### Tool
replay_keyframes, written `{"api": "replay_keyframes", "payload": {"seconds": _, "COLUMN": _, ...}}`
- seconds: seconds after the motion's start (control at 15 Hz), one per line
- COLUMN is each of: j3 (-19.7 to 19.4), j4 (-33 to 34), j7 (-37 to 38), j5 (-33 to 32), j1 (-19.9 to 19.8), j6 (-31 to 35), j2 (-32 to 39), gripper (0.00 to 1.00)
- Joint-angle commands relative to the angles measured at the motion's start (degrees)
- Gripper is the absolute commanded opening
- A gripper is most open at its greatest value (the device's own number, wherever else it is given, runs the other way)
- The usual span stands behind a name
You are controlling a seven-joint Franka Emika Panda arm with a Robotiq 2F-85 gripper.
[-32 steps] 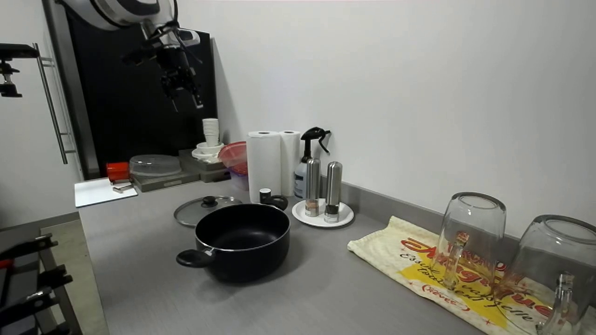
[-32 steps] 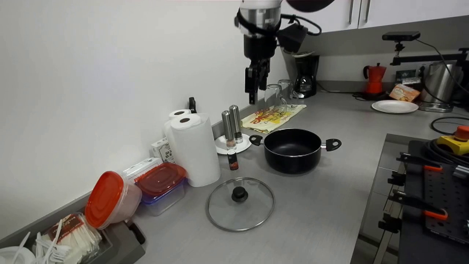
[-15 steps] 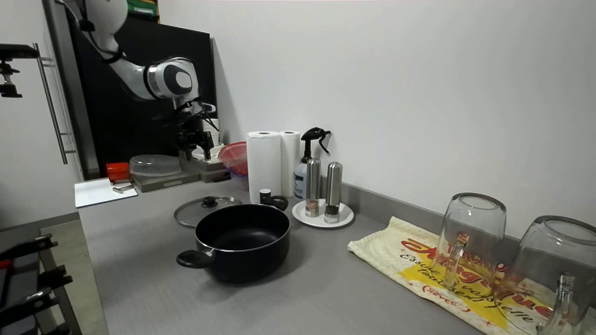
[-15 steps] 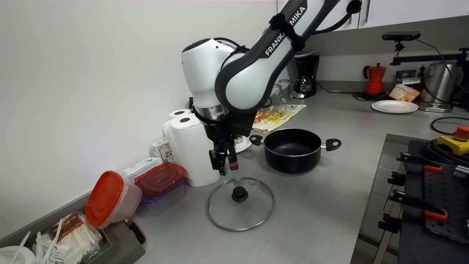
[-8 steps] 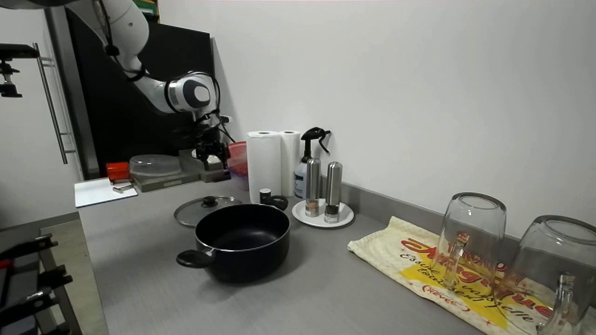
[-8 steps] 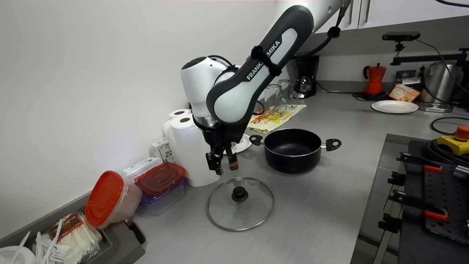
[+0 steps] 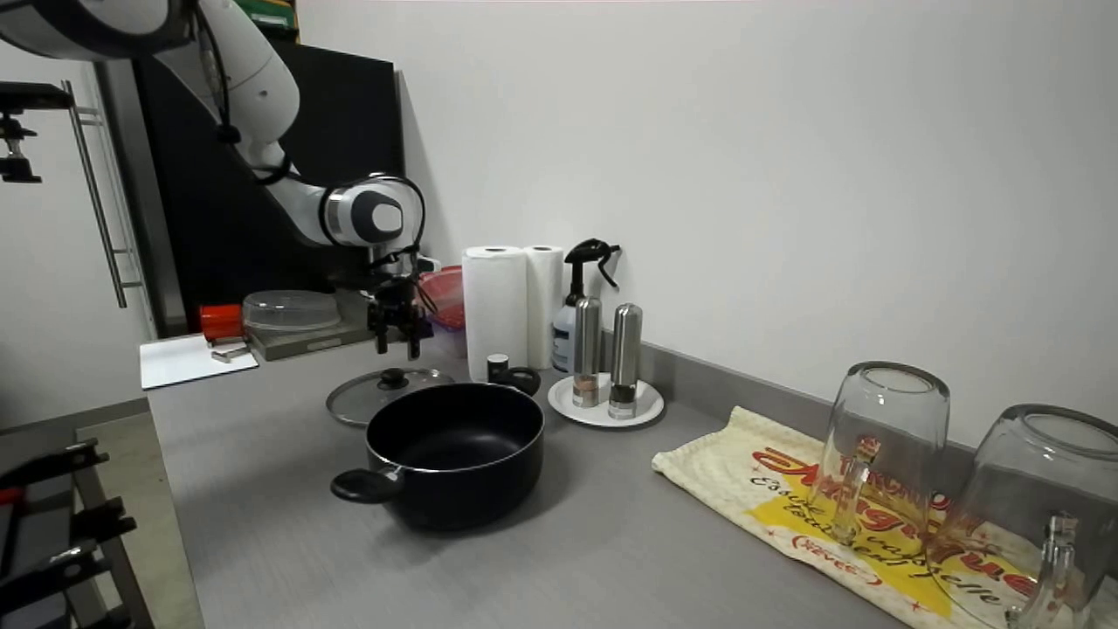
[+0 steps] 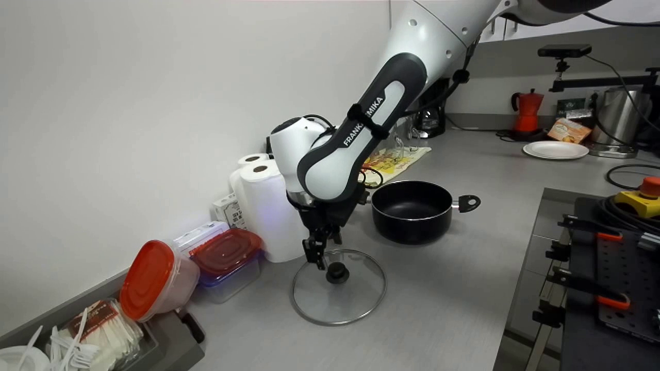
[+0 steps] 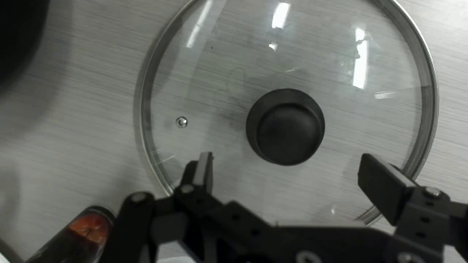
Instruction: Put the glass lid on top of the black pot
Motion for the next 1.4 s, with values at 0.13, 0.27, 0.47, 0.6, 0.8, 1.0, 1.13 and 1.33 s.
{"api": "replay_keyframes", "payload": {"seconds": 0.13, "j3": 0.9, "j4": 2.7, "j7": -1.2, "j5": 3.7, "j1": -0.2, "j6": -2.0, "j2": 3.5, "gripper": 1.00}}
{"api": "replay_keyframes", "payload": {"seconds": 0.27, "j3": 0.9, "j4": 2.8, "j7": -1.2, "j5": 4.0, "j1": -0.2, "j6": -2.3, "j2": 4.2, "gripper": 1.00}}
{"api": "replay_keyframes", "payload": {"seconds": 0.47, "j3": 0.6, "j4": 3.7, "j7": -0.9, "j5": 4.0, "j1": -0.1, "j6": -2.3, "j2": 4.8, "gripper": 1.00}}
{"api": "replay_keyframes", "payload": {"seconds": 0.6, "j3": 0.6, "j4": 4.6, "j7": -1.0, "j5": 3.8, "j1": 0.0, "j6": -2.2, "j2": 5.1, "gripper": 0.75}}
{"api": "replay_keyframes", "payload": {"seconds": 0.8, "j3": 0.5, "j4": 5.7, "j7": -0.9, "j5": 3.8, "j1": 0.0, "j6": -2.2, "j2": 5.4, "gripper": 0.60}}
{"api": "replay_keyframes", "payload": {"seconds": 1.0, "j3": 0.5, "j4": 5.7, "j7": -1.0, "j5": 3.8, "j1": -0.1, "j6": -2.1, "j2": 5.3, "gripper": 0.37}}
{"api": "replay_keyframes", "payload": {"seconds": 1.13, "j3": 0.5, "j4": 5.8, "j7": -1.1, "j5": 3.9, "j1": -0.2, "j6": -2.1, "j2": 5.3, "gripper": 0.25}}
{"api": "replay_keyframes", "payload": {"seconds": 1.33, "j3": 0.5, "j4": 5.8, "j7": -1.1, "j5": 3.9, "j1": -0.3, "j6": -2.2, "j2": 5.2, "gripper": 0.25}}
